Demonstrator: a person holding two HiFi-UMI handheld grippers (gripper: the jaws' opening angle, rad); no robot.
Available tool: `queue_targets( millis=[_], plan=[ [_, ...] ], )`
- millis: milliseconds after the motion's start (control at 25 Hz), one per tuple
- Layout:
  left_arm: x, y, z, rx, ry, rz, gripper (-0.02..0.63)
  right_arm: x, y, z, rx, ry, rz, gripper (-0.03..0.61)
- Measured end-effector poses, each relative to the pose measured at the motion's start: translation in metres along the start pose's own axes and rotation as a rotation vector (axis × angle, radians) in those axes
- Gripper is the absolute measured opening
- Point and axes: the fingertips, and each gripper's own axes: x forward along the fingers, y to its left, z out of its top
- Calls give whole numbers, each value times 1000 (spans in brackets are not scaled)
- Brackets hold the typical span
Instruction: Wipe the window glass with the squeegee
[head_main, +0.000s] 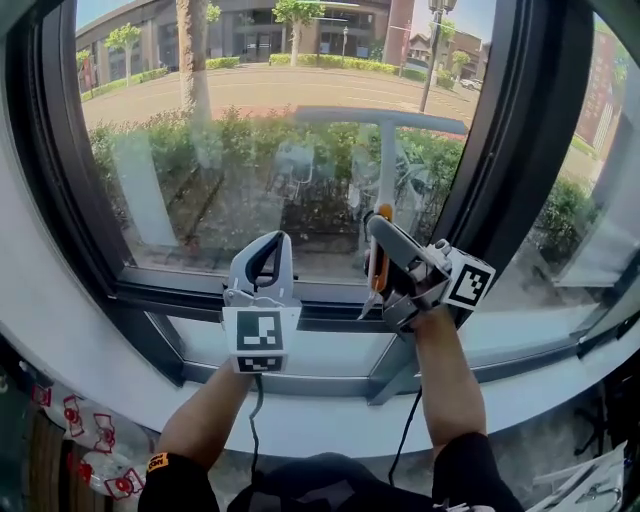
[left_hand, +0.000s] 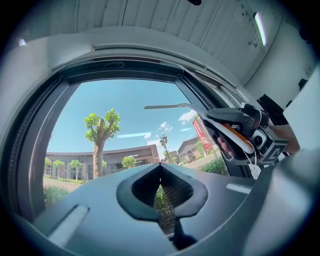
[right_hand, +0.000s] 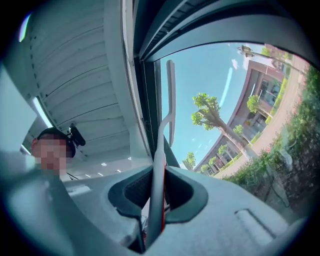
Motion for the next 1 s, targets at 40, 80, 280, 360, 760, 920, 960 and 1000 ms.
queue_targets(
  millis=[40, 80, 280, 360, 760, 920, 960, 1000],
  plan=[
    [2, -3, 5, 6, -11, 2, 18, 2, 1, 7, -2, -4, 7, 47],
    [5, -6, 11, 11, -20, 4, 18, 4, 2, 15, -1, -7, 13, 46],
    [14, -14, 30, 24, -47, 5, 18, 10, 5, 48, 29, -29, 44, 46],
    [15, -14, 33, 24, -54, 6, 18, 12, 5, 53, 43, -33, 52, 46],
    [10, -20, 33, 7, -54, -10, 18, 1, -5, 48, 138, -80, 27, 46],
    [3, -20, 24, -10, -38, -18, 18, -12, -8, 31, 170, -91, 10, 46],
    [2, -21, 20, -15, -33, -19, 18, -17, -11, 25, 179, -93, 3, 48],
    [0, -22, 17, -19, -27, -21, 18, -22, -13, 20, 187, -95, -5, 46]
  ],
)
